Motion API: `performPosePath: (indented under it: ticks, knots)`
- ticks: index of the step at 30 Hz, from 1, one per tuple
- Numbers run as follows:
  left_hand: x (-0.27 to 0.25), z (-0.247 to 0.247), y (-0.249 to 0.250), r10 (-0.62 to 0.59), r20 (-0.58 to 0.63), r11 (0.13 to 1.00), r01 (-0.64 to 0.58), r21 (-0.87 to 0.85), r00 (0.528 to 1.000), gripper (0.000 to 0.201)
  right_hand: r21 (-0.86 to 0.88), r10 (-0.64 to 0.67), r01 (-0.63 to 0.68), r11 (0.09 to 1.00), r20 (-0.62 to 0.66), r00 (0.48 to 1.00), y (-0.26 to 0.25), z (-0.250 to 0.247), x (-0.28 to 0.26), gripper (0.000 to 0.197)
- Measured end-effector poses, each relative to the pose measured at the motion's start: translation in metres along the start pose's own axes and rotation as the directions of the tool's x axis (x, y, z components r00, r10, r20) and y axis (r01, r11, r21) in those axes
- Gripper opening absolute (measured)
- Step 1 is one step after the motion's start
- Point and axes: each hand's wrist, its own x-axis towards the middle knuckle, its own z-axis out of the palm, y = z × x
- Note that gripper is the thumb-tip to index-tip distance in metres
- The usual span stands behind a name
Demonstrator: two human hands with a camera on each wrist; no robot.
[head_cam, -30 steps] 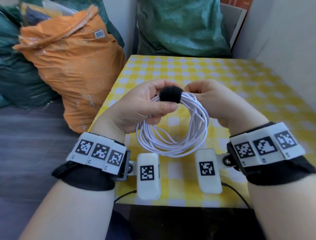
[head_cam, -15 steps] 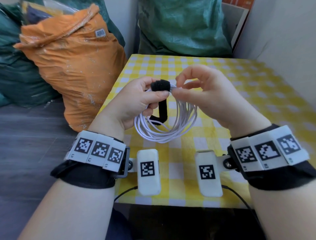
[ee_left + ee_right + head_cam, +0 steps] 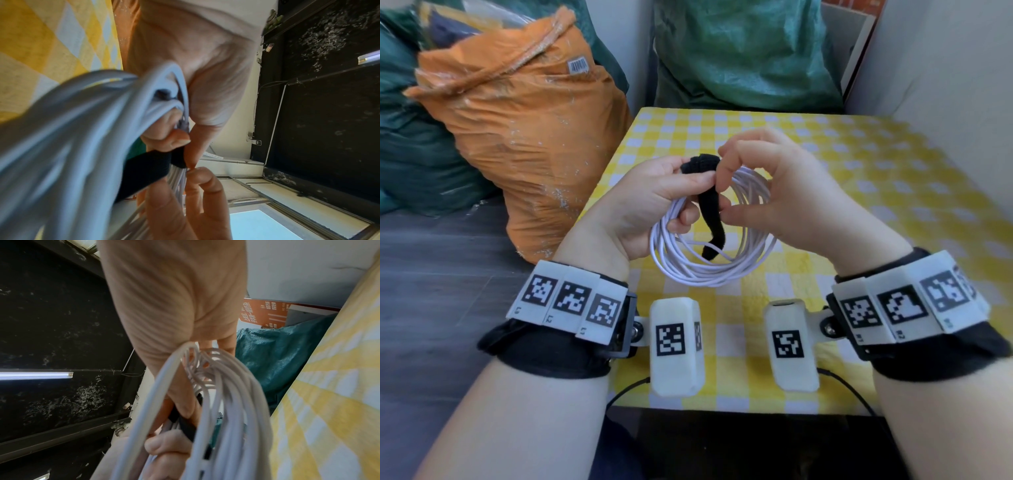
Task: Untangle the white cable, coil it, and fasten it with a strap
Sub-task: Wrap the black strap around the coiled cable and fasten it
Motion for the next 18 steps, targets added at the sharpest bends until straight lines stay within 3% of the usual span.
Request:
performPosePath:
  ticks: [8,14,18]
  knots:
    - [-0.0022,0.0049,0.0032,-0.040,0.040,0.993,0.044,-0.108,0.998,0.014,-0.059,-0.067,0.073,0.996,0.104,0.992,0.0015,0.0039,-0.0004,0.025]
    - [-0.0023,0.0093,0.0009,-0.034,0.023,0.973,0.039,-0.226,0.999,0.018,-0.007,-0.064,0.064,0.998,0.080,0.995,0.0027,0.0055,0.0016,0.011]
    - [-0.0012,0.0076,0.0006,-0.010,0.009,0.993,0.011,-0.113,1.000,0.020,0.129,-0.050,0.052,0.990,-0.013,0.999,0.0034,0.0048,0.0019,0.005]
